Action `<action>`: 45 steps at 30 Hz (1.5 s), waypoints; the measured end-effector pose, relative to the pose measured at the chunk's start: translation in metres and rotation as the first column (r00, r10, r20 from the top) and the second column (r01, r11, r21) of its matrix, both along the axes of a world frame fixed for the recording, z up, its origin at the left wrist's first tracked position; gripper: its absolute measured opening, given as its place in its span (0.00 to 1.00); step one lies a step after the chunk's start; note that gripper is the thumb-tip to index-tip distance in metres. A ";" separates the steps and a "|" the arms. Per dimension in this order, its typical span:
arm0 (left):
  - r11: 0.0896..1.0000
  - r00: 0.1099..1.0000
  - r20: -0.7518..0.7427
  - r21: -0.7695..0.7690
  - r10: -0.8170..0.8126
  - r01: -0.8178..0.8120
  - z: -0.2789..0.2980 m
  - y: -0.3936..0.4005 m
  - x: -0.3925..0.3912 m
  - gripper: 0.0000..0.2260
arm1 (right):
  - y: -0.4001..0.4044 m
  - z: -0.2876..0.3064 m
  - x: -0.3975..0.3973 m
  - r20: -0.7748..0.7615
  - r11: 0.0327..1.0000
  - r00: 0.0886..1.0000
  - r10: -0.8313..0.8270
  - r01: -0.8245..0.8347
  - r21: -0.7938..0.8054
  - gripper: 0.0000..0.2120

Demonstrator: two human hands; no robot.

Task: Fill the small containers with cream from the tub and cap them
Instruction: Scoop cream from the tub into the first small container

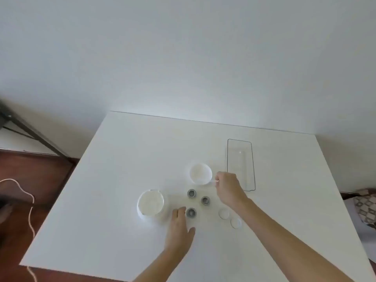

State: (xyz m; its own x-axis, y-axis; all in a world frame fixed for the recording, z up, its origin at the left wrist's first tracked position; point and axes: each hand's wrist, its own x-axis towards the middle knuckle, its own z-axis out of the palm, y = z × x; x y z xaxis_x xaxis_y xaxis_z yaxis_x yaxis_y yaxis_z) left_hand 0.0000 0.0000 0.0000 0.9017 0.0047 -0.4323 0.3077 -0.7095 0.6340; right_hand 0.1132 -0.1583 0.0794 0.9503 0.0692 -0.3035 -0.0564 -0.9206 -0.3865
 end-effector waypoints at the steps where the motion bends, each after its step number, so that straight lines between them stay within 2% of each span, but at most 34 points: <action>1: 1.000 1.000 0.002 -0.002 0.030 -0.030 -0.003 -0.003 0.003 0.28 | 0.005 -0.002 0.006 -0.023 0.999 1.000 0.015 -0.016 -0.046 0.08; 8: 0.988 0.991 0.022 0.077 0.135 -0.136 -0.003 -0.015 0.015 0.23 | 0.029 -0.023 0.026 -0.111 0.983 0.994 0.021 -0.041 -0.178 0.14; 13: 0.980 0.982 0.044 0.067 0.186 -0.189 -0.003 -0.016 0.018 0.15 | 0.032 -0.039 0.032 -0.079 0.981 0.997 -0.001 -0.014 -0.193 0.13; 20: 0.971 0.967 0.086 0.004 0.239 -0.241 -0.001 -0.019 0.015 0.14 | 0.026 -0.038 0.033 -0.076 0.968 0.993 0.093 -0.108 -0.225 0.13; 24: 0.943 0.944 0.105 -0.149 0.314 -0.298 0.010 -0.020 0.010 0.16 | 0.018 -0.029 0.031 -0.046 0.974 0.991 0.124 -0.131 -0.185 0.10; 26: 0.913 0.928 0.092 -0.236 0.362 -0.333 0.023 -0.019 0.006 0.15 | 0.012 -0.025 0.031 -0.006 0.993 0.998 0.070 -0.070 -0.095 0.08; 28: 0.877 0.908 0.093 -0.318 0.408 -0.361 0.037 -0.016 0.000 0.14 | 0.005 -0.021 0.030 0.009 0.989 0.997 -0.078 0.076 0.128 0.08; 29: 0.856 0.897 0.097 -0.357 0.431 -0.373 0.045 -0.013 -0.004 0.14 | 0.002 -0.017 0.028 -0.014 0.947 0.985 -0.172 0.169 0.272 0.09; 31: 0.819 0.873 0.109 -0.418 0.475 -0.393 0.061 -0.004 -0.013 0.14 | -0.003 -0.007 0.023 -0.112 0.801 0.943 -0.314 0.327 0.502 0.09; 33: 0.778 0.845 0.101 -0.460 0.525 -0.428 0.074 0.008 -0.022 0.14 | -0.005 0.004 0.016 -0.262 0.631 0.899 -0.350 0.433 0.644 0.07; 35: 0.734 0.812 0.080 -0.485 0.578 -0.475 0.084 0.022 -0.032 0.14 | -0.003 0.015 0.010 -0.403 0.473 0.859 -0.316 0.511 0.718 0.04; 38: 0.660 0.756 0.041 -0.518 0.654 -0.543 0.094 0.045 -0.046 0.13 | 0.009 0.029 -0.003 -0.503 0.351 0.835 -0.225 0.551 0.757 0.04; 40: 0.636 0.726 0.047 -0.524 0.686 -0.567 0.098 0.060 -0.054 0.14 | 0.022 0.037 -0.011 -0.525 0.315 0.835 -0.167 0.550 0.774 0.04; 42: 0.619 0.702 0.056 -0.527 0.710 -0.583 0.101 0.074 -0.060 0.14 | 0.037 0.043 -0.019 -0.518 0.324 0.847 -0.122 0.527 0.786 0.05; 44: 0.595 0.678 0.058 -0.539 0.732 -0.596 0.103 0.088 -0.064 0.14 | 0.051 0.047 -0.024 -0.462 0.387 0.883 -0.085 0.457 0.801 0.04; 45: 0.587 0.668 0.060 -0.541 0.742 -0.603 0.103 0.094 -0.065 0.15 | 0.058 0.047 -0.027 -0.411 0.448 0.909 -0.068 0.396 0.802 0.04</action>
